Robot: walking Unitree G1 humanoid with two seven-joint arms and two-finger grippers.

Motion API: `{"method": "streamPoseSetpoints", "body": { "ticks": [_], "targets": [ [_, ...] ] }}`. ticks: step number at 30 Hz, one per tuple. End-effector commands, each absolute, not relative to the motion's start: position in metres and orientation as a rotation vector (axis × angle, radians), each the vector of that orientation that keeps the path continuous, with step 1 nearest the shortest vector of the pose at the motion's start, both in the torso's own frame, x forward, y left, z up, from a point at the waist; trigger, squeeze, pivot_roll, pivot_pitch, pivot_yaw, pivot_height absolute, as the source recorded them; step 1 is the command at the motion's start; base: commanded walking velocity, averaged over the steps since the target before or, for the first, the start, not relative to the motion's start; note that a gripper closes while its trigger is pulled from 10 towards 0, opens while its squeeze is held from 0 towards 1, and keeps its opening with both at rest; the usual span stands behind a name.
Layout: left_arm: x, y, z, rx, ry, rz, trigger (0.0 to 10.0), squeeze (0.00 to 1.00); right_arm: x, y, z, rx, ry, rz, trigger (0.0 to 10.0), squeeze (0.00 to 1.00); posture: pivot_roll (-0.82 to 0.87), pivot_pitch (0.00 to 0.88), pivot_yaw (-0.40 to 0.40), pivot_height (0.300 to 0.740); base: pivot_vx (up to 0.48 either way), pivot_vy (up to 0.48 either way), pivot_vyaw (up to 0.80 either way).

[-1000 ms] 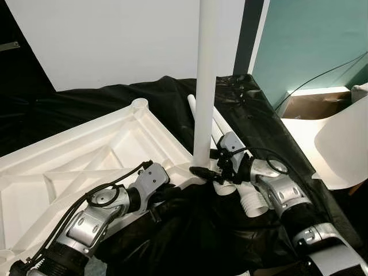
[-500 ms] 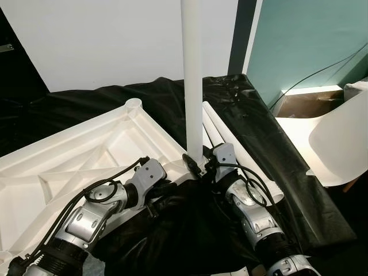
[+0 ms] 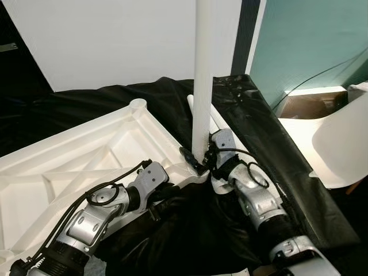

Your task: Building children table

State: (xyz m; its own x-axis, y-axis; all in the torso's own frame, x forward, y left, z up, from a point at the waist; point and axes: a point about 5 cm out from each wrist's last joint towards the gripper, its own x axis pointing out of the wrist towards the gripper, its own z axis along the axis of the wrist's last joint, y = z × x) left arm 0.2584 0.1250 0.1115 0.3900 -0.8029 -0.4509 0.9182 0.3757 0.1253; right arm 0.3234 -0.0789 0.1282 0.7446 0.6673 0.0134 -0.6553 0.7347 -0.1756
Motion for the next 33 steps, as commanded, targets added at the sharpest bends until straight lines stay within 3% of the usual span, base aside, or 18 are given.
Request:
{"method": "streamPoseSetpoints", "body": {
  "ticks": [1,8,9,10,14,15,16,17,19,20,28,30,31,33],
  "targets": [
    [0.244,0.119,0.092,0.354,0.450,-1.251,10.0,0.00,0.324,-0.085,0.126,-0.155,-0.028,0.782,10.0,0.00,0.05,0.000,0.005,0.740,0.000,0.000,0.00],
    [0.245,0.120,0.092,0.356,0.449,-1.252,10.0,0.00,0.327,-0.099,0.130,-0.212,0.028,0.932,10.0,0.00,0.05,0.000,0.008,0.740,0.000,0.000,0.00],
    [0.245,0.120,0.092,0.357,0.450,-1.252,10.0,0.00,0.329,-0.102,0.135,-0.241,0.014,0.958,8.3,0.00,0.05,0.000,0.010,0.740,0.000,0.000,0.00],
    [0.245,0.120,0.092,0.357,0.450,-1.251,10.0,0.00,0.331,-0.104,0.137,-0.263,0.001,0.964,4.7,0.00,0.05,0.000,0.010,0.740,0.000,0.000,0.00],
    [0.245,0.120,0.092,0.358,0.450,-1.252,10.0,0.00,0.336,-0.104,0.146,-0.301,-0.045,0.963,4.6,0.00,0.05,0.000,0.010,0.740,0.000,0.000,0.00],
    [0.245,0.120,0.092,0.357,0.450,-1.252,10.0,0.00,0.337,-0.102,0.148,-0.315,-0.053,0.972,6.6,0.00,0.05,0.000,0.009,0.740,0.000,0.000,0.00],
    [0.245,0.120,0.092,0.357,0.450,-1.252,10.0,0.00,0.337,-0.102,0.148,-0.315,-0.053,0.972,6.6,0.00,0.05,0.000,0.009,0.740,0.000,0.000,0.00],
    [0.245,0.120,0.092,0.357,0.449,-1.251,10.0,0.00,0.336,-0.100,0.148,-0.328,-0.050,1.003,4.4,0.00,0.05,0.000,0.009,0.740,0.000,0.000,0.00],
    [0.245,0.120,0.092,0.357,0.449,-1.250,10.0,0.00,0.336,-0.099,0.148,-0.330,-0.045,1.019,4.4,0.00,0.05,0.000,0.009,0.740,0.000,0.000,0.00],
    [0.245,0.121,0.092,0.358,0.449,-1.249,10.0,0.00,0.334,-0.098,0.146,-0.327,-0.031,1.046,0.0,0.00,0.06,0.000,0.008,0.740,0.000,0.000,0.00],
    [0.244,0.124,0.093,0.358,0.455,-1.240,10.0,0.00,0.330,-0.103,0.134,-0.326,0.091,1.140,0.0,0.00,0.06,0.000,0.007,0.740,0.000,0.000,0.00],
    [0.244,0.124,0.093,0.358,0.454,-1.241,10.0,0.00,0.329,-0.100,0.132,-0.301,0.083,1.111,0.0,0.00,0.06,0.000,0.006,0.740,0.000,0.000,0.00],
    [0.244,0.123,0.093,0.358,0.453,-1.241,10.0,0.00,0.329,-0.094,0.135,-0.228,-0.017,0.979,0.0,0.00,0.06,0.000,0.006,0.740,0.000,0.000,0.00],
    [0.244,0.123,0.093,0.357,0.453,-1.241,10.0,0.00,0.329,-0.092,0.139,-0.185,-0.081,0.895,0.0,0.00,0.06,0.000,0.006,0.740,0.000,0.000,0.00]
  ]
}}
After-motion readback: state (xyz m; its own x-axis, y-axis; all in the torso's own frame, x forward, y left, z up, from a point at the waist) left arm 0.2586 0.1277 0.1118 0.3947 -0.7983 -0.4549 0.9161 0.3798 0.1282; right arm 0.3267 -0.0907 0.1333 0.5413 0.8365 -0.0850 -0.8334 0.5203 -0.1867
